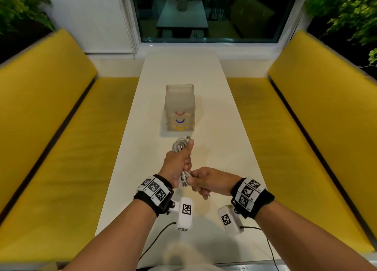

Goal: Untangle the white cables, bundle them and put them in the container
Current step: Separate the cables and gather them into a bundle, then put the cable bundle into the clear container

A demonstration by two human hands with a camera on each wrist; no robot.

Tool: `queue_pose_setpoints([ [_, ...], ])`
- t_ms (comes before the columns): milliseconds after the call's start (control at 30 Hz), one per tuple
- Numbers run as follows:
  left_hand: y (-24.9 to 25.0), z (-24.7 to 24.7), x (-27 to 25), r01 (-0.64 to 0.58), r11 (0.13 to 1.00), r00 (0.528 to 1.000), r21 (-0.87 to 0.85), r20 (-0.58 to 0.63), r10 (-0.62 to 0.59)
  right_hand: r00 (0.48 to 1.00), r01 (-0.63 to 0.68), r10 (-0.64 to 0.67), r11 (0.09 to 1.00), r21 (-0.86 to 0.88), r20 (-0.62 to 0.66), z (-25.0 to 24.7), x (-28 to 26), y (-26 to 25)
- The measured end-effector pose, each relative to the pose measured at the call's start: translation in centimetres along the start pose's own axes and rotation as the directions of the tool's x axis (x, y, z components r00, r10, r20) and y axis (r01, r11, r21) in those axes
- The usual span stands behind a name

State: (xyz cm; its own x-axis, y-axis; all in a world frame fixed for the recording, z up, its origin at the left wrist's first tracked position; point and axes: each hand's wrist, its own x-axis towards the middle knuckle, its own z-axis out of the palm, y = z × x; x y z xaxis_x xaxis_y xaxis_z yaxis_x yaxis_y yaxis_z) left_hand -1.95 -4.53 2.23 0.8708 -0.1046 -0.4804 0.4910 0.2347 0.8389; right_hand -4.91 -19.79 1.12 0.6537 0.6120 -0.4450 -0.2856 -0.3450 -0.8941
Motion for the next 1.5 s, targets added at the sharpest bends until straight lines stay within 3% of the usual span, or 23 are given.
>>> queue_pose_setpoints([
  [200, -0.5, 0.1, -0.1, -0.08, 0.997, 0.997, 0.009, -0.022, 0.08, 0.993, -0.112, 0.111, 0.993, -0.023, -0.042, -0.4, 0.0, 0.0],
  [400, -0.1, -1.4, 0.3, -0.092, 0.992, 0.99, 0.092, -0.095, 0.101, 0.975, -0.1, 0.103, 0.995, 0.028, -0.199, -2.7, -0.4, 0.2],
  [533, 0.3, -3.2, 0.8, -0.153, 0.981, 0.976, 0.12, -0.139, 0.169, 0.927, -0.119, 0.119, 0.993, 0.022, -0.355, -4.2, 0.1, 0.1],
  [833, 3.6, -4.2, 2.6, -0.337, 0.916, 0.907, 0.219, -0.184, 0.378, 0.827, -0.038, 0.03, 0.999, -0.002, -0.562, -6.8, 7.4, -3.5],
  [967, 5.5, -4.0, 4.2, -0.377, 0.895, 0.885, 0.238, -0.192, 0.424, 0.797, 0.023, 0.073, 0.988, 0.152, -0.6, -7.2, 11.6, -4.6],
  [1100, 6.3, -4.2, 6.1, -0.385, 0.886, 0.879, 0.259, -0.19, 0.437, 0.761, 0.088, 0.142, 0.944, 0.318, -0.633, -7.7, 14.9, -5.0],
  [1300, 7.4, -4.9, 8.6, -0.394, 0.88, 0.87, 0.265, -0.203, 0.45, 0.716, 0.263, 0.213, 0.8, 0.54, -0.665, -8.9, 18.5, -5.9],
  [1500, 8.5, -5.0, 9.9, -0.33, 0.92, 0.881, 0.21, -0.283, 0.38, 0.647, 0.348, 0.317, 0.687, 0.638, -0.694, -8.9, 21.1, -5.4],
])
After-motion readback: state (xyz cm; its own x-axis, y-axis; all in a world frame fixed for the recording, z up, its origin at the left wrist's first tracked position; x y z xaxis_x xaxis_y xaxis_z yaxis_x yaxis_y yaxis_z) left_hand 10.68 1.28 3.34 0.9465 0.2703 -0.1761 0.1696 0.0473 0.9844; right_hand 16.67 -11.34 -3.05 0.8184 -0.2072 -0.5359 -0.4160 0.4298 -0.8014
